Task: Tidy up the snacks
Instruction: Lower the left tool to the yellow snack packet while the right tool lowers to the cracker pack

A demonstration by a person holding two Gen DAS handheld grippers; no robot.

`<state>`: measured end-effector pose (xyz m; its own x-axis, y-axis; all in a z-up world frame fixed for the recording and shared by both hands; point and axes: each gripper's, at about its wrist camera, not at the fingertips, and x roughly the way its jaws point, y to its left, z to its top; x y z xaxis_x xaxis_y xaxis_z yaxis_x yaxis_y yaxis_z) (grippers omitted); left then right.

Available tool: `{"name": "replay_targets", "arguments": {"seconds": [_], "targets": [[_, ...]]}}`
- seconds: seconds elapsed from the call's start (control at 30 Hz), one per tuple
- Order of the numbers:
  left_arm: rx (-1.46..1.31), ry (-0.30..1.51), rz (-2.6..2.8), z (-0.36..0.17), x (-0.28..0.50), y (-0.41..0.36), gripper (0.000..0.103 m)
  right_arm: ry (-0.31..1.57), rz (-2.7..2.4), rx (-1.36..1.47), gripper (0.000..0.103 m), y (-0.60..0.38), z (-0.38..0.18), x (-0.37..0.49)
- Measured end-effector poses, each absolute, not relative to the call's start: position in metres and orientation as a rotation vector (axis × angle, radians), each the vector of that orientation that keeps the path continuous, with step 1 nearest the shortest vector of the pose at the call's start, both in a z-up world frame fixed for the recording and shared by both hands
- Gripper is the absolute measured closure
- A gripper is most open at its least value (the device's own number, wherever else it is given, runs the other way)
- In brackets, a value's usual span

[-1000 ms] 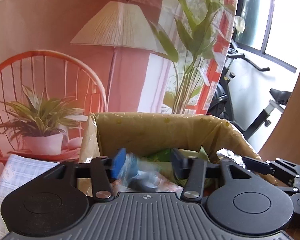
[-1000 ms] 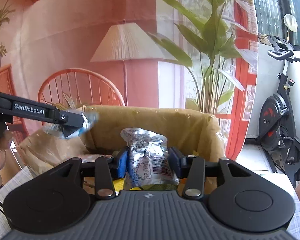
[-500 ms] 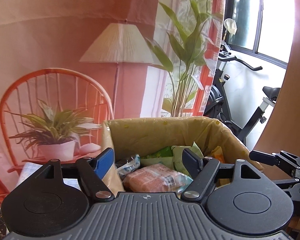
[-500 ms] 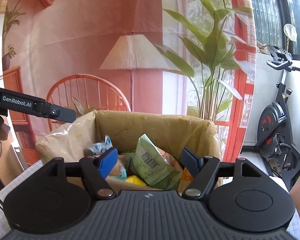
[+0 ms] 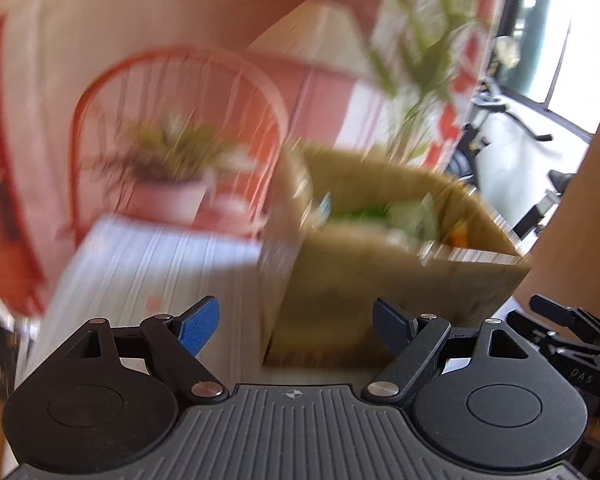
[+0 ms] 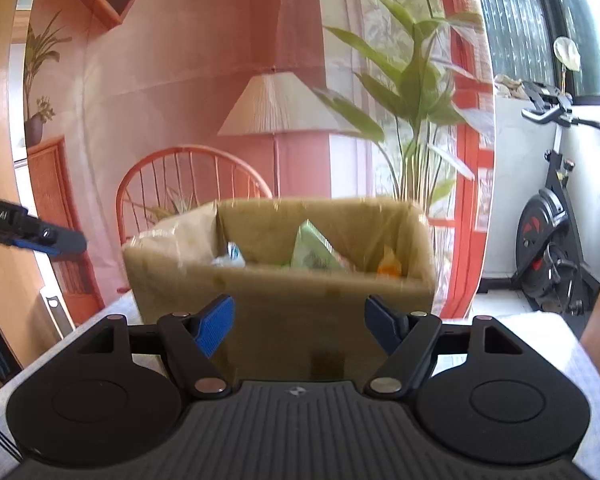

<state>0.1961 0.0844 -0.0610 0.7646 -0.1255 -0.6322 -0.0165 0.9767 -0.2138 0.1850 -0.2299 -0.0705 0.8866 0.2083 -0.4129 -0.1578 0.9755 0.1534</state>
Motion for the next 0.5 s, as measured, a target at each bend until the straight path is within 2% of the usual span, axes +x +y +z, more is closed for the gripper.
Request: {"name": "replay_targets", "arguments": {"seconds": [0.27,0.5], "targets": [[-0.44,0.895,0.029,-0.147,0.164,0.112,0.026,0.582,0.189,0.141,0.028,-0.224,-0.127,0.16],[-0.546,1.005,0.016,-0.18,0.163,0.116,0.029,0.637,0.178,0.157,0.028,-0.227,-0.149,0.147]]}}
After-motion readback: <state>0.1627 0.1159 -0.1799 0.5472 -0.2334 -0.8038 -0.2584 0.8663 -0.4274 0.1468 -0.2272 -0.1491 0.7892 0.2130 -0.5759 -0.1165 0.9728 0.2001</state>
